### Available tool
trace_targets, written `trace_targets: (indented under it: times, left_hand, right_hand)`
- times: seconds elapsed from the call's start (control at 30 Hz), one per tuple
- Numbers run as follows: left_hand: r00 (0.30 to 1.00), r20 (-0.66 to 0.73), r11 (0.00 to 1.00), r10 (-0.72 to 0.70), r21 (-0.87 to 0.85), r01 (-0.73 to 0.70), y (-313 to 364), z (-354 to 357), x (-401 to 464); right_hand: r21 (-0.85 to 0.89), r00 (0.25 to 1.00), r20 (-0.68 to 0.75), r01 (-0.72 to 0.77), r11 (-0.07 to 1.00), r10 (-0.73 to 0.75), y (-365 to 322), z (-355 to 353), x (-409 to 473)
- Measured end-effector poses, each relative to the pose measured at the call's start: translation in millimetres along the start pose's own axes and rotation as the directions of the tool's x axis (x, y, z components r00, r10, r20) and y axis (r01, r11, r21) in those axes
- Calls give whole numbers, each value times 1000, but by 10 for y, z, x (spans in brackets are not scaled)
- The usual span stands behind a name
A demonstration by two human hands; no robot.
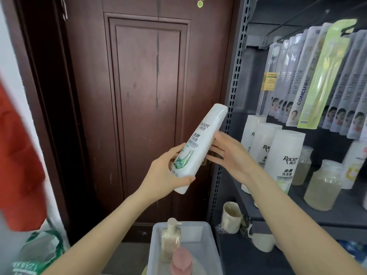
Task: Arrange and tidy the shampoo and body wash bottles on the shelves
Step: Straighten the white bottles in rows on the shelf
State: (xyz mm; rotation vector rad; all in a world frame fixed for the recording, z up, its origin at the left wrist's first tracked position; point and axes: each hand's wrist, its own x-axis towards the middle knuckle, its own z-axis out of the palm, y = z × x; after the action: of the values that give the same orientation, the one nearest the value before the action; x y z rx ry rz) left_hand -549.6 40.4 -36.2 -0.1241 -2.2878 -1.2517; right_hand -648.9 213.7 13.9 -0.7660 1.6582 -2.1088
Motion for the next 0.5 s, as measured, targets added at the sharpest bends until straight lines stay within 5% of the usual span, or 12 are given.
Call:
trace_targets:
  times: [0.1,0.23,0.5]
  left_hand:
    - [993,117,992,7,-122,7,2,7,-4]
    - [978,206,975,-38,-207,82,65,25,17]
    - [993,112,999,-40,41,35,143,-28,149]
  right_hand:
    - [65,996,90,3,998,-9,46,51,1]
    - [-78,993,-97,53,996,-60,5,137,10]
    - [-149,937,-341,27,988,-77,-48,251,7]
